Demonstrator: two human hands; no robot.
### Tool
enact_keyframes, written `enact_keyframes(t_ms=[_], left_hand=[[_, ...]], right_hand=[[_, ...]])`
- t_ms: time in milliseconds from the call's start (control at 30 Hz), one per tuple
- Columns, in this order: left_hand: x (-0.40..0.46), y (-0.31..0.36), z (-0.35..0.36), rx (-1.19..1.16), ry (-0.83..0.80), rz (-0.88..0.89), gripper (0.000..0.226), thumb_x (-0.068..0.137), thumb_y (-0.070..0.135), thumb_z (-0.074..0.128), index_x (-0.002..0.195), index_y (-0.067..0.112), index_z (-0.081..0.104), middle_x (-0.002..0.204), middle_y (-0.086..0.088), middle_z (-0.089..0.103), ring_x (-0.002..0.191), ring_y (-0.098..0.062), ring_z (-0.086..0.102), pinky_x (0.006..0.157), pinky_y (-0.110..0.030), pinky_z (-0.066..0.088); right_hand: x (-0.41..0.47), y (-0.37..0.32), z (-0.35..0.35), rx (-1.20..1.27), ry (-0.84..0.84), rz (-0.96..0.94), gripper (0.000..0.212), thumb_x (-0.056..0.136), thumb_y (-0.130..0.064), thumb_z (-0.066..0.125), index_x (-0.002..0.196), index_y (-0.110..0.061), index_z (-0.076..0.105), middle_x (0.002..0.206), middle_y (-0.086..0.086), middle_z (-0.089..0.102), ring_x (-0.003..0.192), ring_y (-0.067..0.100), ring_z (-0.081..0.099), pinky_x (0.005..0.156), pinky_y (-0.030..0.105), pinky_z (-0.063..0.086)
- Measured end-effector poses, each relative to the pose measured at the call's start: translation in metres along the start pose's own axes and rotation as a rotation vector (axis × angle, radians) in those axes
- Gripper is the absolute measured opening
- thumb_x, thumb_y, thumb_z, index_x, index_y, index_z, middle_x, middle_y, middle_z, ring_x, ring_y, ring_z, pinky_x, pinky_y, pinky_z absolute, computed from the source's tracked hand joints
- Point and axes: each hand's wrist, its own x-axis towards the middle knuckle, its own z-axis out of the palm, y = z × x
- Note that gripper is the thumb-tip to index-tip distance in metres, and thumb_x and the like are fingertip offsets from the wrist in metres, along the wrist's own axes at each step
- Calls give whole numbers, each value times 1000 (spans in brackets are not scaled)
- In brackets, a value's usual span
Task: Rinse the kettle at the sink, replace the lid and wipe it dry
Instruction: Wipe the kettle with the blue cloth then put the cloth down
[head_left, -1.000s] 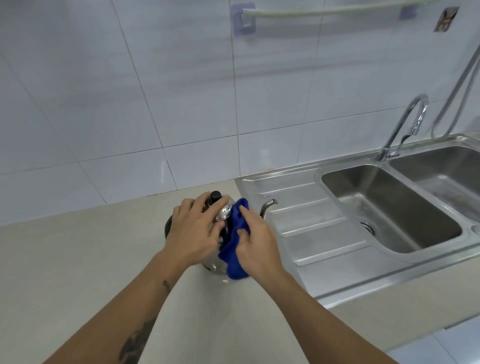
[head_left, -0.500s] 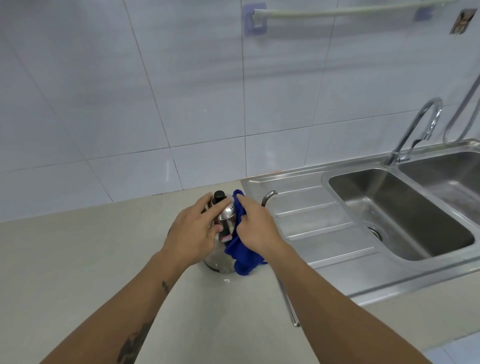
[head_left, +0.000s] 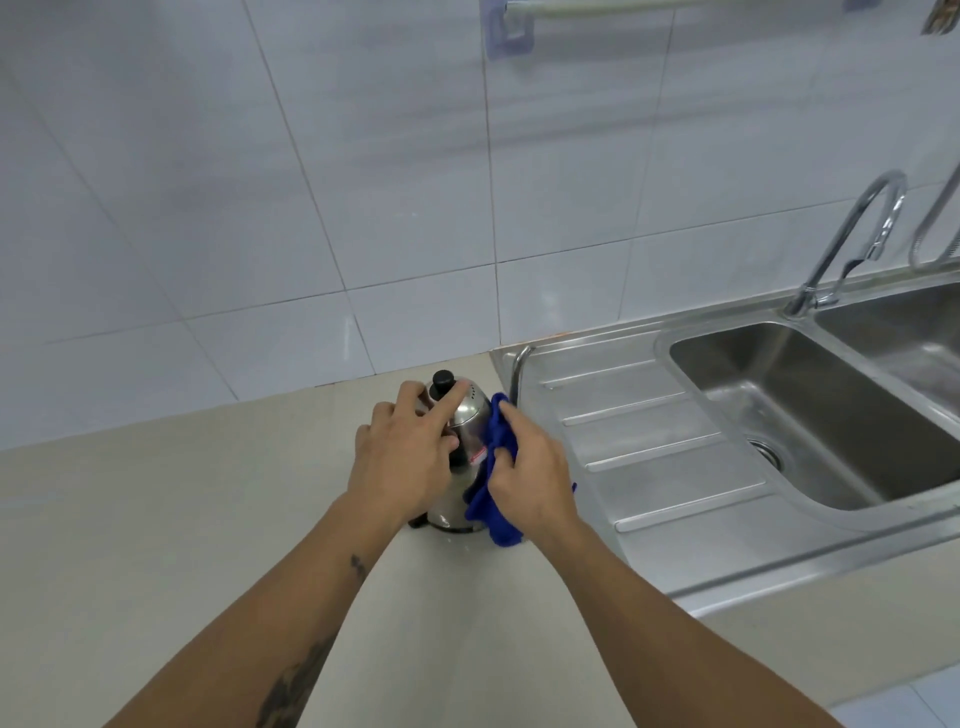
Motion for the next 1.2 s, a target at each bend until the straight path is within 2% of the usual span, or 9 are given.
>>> enact_keyframes(t_ms=[100,233,400,500,600,767,900,1033,1200], left_hand=[[1,-4,-4,-16,-33,21,62,96,35,50,148,49,19,142,-1,32,117,-29,43,95,-46,46],[1,-7,2,-65,-13,24,62,96,34,51,148,50,22,146,1,29,122,-26,38,100,-45,42],[0,-11,9,-296,-14,33,63,96,23,52,147,52,26,155,5,21,134,-24,23,111,-41,34],[3,-12,5,-336,-55,64,62,98,17,51,149,44,27,161,5,15,144,-20,16,115,-29,21],[3,-7,0,-400,-91,48,60,99,10,47,150,38,32,157,10,20,137,-13,31,100,-15,25],[-2,4,0,-390,-42,-9,61,98,8,46,149,39,33,148,8,29,121,-17,46,90,-22,38],[-2,12,-2,-313,-70,-100,56,101,22,41,149,45,25,149,2,22,121,-28,35,100,-34,36],[2,5,-7,-191,-88,-55,53,101,32,39,149,48,23,141,0,27,115,-27,35,95,-35,38],[-2,5,0,-282,-39,-48,52,101,32,40,149,48,25,141,0,24,120,-27,31,100,-35,38]], right_hand=[[5,0,0,59,-5,1,61,90,-6,59,146,-19,41,129,-6,50,117,10,49,102,27,44],[7,7,10,118,-34,48,52,93,0,49,141,-18,47,131,1,44,119,18,50,102,31,45],[5,16,23,309,-84,139,64,88,1,40,139,-38,38,137,-4,50,120,20,53,101,40,48],[0,22,27,351,-155,194,74,91,-1,38,148,-47,26,146,-10,44,125,18,49,107,44,45],[-9,24,32,339,-156,213,79,94,0,40,154,-43,14,152,-7,38,132,19,44,105,38,45],[-29,19,41,290,-110,192,86,95,1,44,156,-41,2,164,-11,15,149,19,23,115,44,36],[-38,4,40,152,-65,-1,87,92,3,43,158,-35,1,167,-7,5,154,21,4,123,46,22],[-36,-1,38,-11,-34,-128,92,88,3,48,158,-28,-3,168,1,4,154,24,-1,124,45,17],[-32,16,49,15,-91,143,114,77,6,61,156,-29,-14,167,5,-1,152,30,8,121,50,24]])
